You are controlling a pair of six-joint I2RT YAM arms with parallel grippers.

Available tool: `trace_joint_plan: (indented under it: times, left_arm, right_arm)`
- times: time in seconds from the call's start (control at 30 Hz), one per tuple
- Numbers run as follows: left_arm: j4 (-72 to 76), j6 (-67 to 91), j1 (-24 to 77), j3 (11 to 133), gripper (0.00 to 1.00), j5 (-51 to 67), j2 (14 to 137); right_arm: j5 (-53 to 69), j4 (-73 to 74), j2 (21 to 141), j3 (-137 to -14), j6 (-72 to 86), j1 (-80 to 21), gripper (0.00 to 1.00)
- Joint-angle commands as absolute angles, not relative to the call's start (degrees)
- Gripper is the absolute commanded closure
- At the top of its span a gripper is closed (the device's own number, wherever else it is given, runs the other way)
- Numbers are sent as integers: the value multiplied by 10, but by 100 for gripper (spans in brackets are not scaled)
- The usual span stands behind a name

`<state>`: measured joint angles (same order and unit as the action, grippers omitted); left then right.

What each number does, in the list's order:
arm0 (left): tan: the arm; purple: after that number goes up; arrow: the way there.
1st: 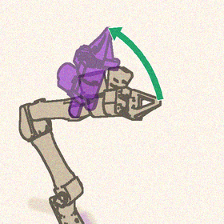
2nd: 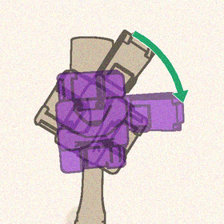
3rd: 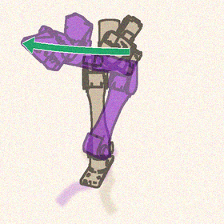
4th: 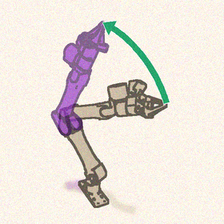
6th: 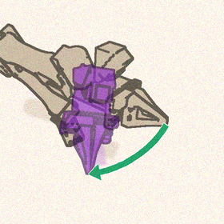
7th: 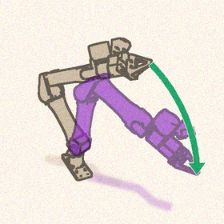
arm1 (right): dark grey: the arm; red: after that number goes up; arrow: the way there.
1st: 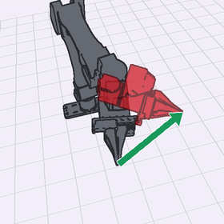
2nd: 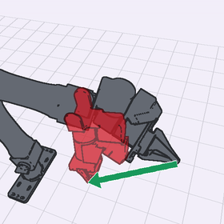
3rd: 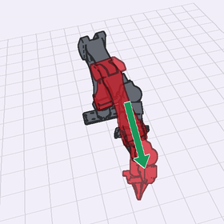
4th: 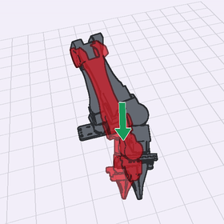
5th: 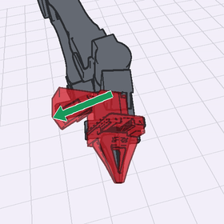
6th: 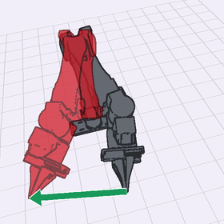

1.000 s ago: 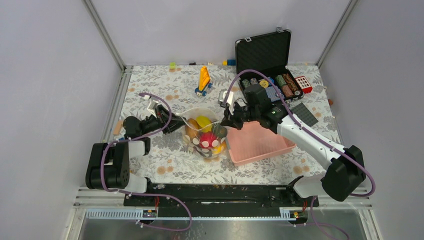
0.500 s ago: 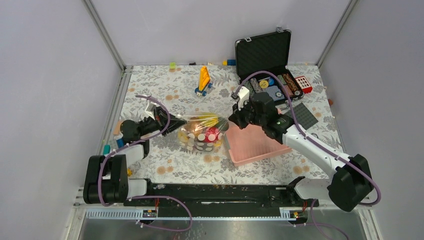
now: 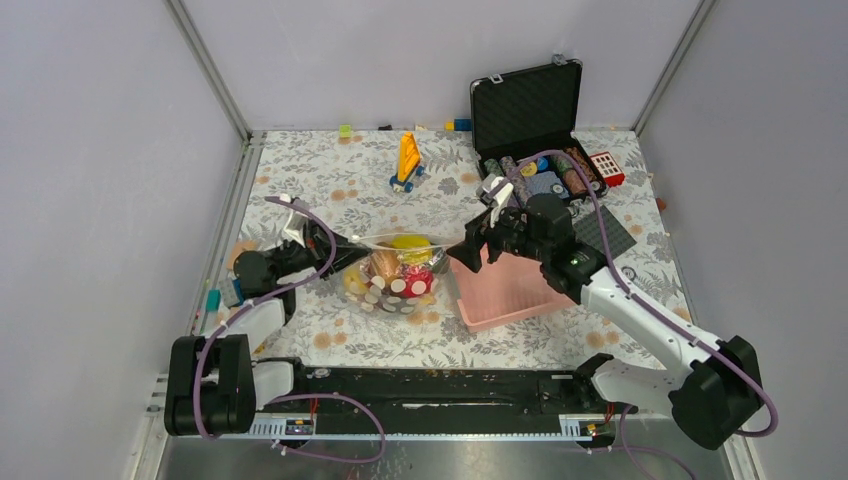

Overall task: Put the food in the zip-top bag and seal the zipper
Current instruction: Zip the zipper food storage bag at the center of the board.

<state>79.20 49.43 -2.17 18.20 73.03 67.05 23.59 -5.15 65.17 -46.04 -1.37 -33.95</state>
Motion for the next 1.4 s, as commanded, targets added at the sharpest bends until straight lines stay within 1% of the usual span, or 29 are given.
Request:
trace_joint_plan:
  times: [0.0, 0.1, 0.2, 0.4, 0.53, 0.73, 0.83, 0.9, 1.07, 1.2, 1.37]
  left_arm:
    - [829, 508, -24, 182, 100, 745, 640]
    - [827, 507, -25, 177, 100, 741, 626]
    - [822, 505, -25, 173, 100, 734, 619]
    - [821, 509, -24, 173, 100, 728, 618]
    - [812, 484, -25, 164, 100, 722, 604]
    - [679, 409, -25, 182, 100, 731, 577]
    - [642, 381, -25, 183, 100, 737, 560]
    - [609, 361, -24, 187, 100, 734, 550]
    - [430, 274, -23, 224, 100, 732, 538]
    - [417, 259, -19, 228, 100, 742, 535]
    - [417, 257, -18, 226, 100, 748, 530]
  right_arm:
    - [347, -76, 626, -523, -48, -339, 16]
    - [382, -98, 633, -551, -33, -349, 12]
    - [388, -102, 658, -591, -36, -379, 10]
    - [397, -44, 774, -724, -59, -452, 11]
    - [399, -25, 849, -799, -47, -471, 15]
    - [413, 52, 941, -894, -62, -494, 22]
    - [406, 101, 965, -926, -78, -503, 28]
    - [394, 122, 972, -939, -93, -509, 29]
    - [372, 129, 975, -933, -120, -530, 30]
    - [355, 141, 989, -949, -142, -538, 37]
    - [346, 149, 1010, -970, -151, -538, 43]
